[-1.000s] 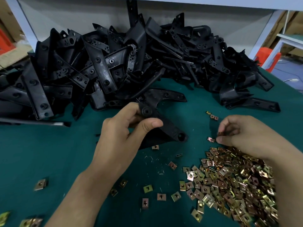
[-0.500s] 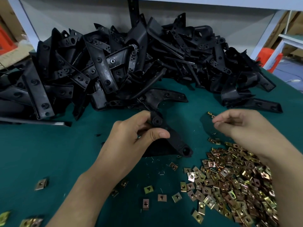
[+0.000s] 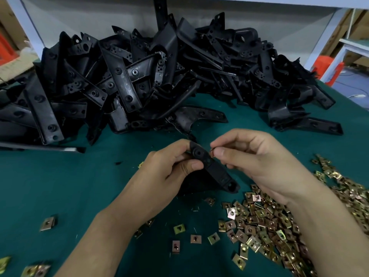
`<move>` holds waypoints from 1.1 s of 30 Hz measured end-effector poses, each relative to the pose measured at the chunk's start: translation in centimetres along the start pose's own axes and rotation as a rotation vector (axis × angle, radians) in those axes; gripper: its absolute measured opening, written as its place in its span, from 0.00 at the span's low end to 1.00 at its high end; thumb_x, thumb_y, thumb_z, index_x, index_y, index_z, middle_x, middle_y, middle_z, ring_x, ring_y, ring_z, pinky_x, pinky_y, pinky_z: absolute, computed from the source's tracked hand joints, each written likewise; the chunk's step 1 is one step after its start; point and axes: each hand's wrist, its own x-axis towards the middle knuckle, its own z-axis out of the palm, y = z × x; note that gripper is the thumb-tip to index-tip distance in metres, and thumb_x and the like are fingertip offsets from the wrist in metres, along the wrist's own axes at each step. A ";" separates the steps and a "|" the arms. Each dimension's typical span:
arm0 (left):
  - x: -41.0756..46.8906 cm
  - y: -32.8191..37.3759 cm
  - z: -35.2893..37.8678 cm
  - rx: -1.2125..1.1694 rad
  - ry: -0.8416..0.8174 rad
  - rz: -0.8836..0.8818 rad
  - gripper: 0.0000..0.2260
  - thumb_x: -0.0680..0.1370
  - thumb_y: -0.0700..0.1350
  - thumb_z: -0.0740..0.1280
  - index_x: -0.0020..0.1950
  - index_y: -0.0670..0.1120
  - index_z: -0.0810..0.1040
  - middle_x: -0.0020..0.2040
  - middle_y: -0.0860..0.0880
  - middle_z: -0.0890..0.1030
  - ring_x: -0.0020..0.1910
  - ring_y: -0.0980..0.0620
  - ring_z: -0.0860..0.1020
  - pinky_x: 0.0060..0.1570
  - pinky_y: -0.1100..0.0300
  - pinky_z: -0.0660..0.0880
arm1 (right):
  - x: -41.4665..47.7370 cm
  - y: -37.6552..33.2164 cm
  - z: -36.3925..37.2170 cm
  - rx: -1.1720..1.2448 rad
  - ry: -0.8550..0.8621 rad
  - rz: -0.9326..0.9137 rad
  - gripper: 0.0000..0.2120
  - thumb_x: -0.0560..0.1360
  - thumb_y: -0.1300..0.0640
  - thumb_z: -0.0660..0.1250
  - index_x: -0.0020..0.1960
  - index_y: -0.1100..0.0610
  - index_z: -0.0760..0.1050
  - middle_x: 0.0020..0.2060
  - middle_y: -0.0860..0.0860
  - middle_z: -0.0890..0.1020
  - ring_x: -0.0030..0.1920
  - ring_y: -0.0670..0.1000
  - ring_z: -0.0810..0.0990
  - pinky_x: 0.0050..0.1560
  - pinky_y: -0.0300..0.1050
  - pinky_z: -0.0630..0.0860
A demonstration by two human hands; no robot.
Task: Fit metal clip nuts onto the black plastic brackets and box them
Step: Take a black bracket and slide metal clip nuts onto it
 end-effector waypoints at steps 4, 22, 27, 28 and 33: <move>0.2 0.0 0.1 -0.031 0.016 0.016 0.04 0.83 0.49 0.64 0.55 0.55 0.79 0.50 0.57 0.86 0.54 0.54 0.83 0.52 0.53 0.79 | 0.1 0.0 0.3 0.000 0.027 -0.015 0.11 0.66 0.54 0.75 0.47 0.54 0.85 0.40 0.50 0.85 0.41 0.44 0.81 0.43 0.34 0.77; -0.1 0.6 0.1 0.130 0.119 0.062 0.02 0.82 0.46 0.66 0.52 0.51 0.79 0.42 0.57 0.84 0.42 0.51 0.81 0.40 0.56 0.76 | 0.1 -0.3 1.1 0.127 0.002 0.114 0.08 0.58 0.56 0.78 0.37 0.52 0.84 0.33 0.50 0.83 0.33 0.42 0.77 0.34 0.32 0.74; 0.0 0.6 0.3 0.198 0.161 0.079 0.04 0.82 0.46 0.66 0.52 0.48 0.79 0.41 0.56 0.84 0.39 0.52 0.80 0.35 0.62 0.73 | 0.2 0.2 1.3 0.082 0.015 0.162 0.12 0.56 0.51 0.79 0.39 0.51 0.86 0.40 0.51 0.86 0.42 0.46 0.79 0.44 0.38 0.74; 0.1 0.6 0.3 0.216 0.180 0.089 0.04 0.82 0.46 0.65 0.53 0.48 0.79 0.41 0.57 0.84 0.37 0.55 0.80 0.34 0.67 0.71 | 0.2 0.2 1.1 0.079 0.002 0.167 0.14 0.56 0.50 0.79 0.41 0.51 0.87 0.42 0.50 0.87 0.44 0.47 0.80 0.47 0.39 0.76; -0.2 0.4 0.2 0.168 0.184 0.051 0.08 0.84 0.56 0.61 0.55 0.54 0.73 0.40 0.53 0.80 0.35 0.48 0.76 0.32 0.56 0.72 | 0.3 0.0 0.8 0.087 0.052 0.120 0.19 0.60 0.50 0.77 0.51 0.51 0.86 0.47 0.47 0.86 0.50 0.46 0.84 0.57 0.37 0.78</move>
